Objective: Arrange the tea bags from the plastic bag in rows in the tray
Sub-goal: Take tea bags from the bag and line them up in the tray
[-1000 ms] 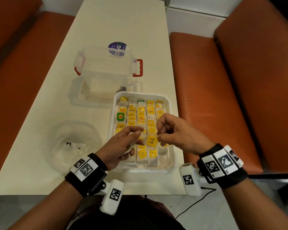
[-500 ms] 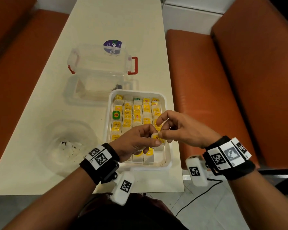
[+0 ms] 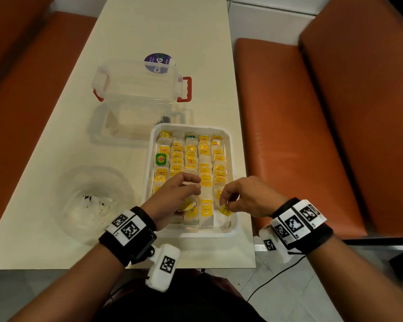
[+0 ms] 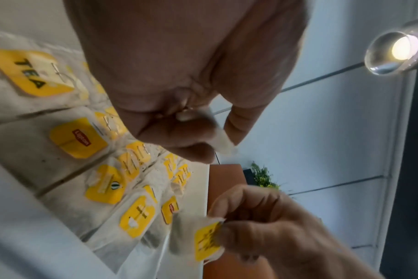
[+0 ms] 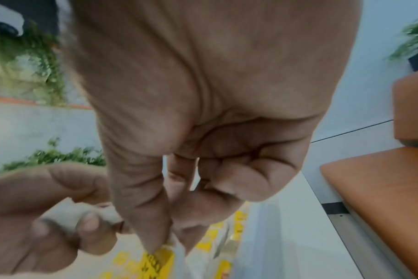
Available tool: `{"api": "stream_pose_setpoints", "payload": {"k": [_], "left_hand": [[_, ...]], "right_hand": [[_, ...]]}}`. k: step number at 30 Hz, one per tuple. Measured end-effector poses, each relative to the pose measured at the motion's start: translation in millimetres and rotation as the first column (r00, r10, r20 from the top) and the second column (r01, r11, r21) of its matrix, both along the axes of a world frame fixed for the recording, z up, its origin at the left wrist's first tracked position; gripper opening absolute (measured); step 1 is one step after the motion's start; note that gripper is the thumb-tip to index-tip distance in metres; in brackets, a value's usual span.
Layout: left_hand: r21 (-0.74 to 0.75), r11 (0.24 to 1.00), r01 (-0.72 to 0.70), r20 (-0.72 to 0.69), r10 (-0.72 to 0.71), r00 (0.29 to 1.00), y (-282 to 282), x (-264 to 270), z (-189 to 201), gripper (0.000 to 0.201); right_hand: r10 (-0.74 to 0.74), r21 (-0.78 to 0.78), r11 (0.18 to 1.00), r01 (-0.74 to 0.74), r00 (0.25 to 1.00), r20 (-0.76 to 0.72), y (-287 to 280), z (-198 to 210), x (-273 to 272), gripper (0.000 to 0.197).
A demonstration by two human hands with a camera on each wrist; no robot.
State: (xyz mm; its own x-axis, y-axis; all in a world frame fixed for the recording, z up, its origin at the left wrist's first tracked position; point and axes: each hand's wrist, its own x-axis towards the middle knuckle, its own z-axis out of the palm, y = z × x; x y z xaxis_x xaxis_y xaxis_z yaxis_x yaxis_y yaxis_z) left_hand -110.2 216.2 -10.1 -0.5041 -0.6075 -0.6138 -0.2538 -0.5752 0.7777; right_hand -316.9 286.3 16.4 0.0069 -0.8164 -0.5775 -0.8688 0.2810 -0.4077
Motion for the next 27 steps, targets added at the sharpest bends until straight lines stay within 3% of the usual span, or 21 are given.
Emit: {"api": "stream_pose_setpoints", "payload": {"k": [4, 10, 16, 27], "left_hand": [[0.123, 0.990, -0.076, -0.074, 0.086, 0.994, -1, 7, 0, 0.033], [0.111, 0.991, -0.070, -0.134, 0.085, 0.987, 1, 17, -4, 0.055], [0.130, 0.989, -0.071, -0.180, 0.093, 0.979, 4, 24, -3, 0.046], [0.155, 0.979, -0.134, -0.167, 0.160, 0.973, 2, 28, -3, 0.038]], "right_hand": [[0.070, 0.033, 0.997, -0.067, 0.994, -0.085, -1, -8, 6, 0.014], [0.162, 0.040, 0.987, -0.157, 0.967, -0.198, -1, -15, 16, 0.019], [0.167, -0.039, 0.981, -0.189, 0.930, -0.327, -10, -25, 19, 0.018], [0.182, -0.174, 0.949, -0.264, 0.906, -0.383, -11, -40, 12, 0.020]]}}
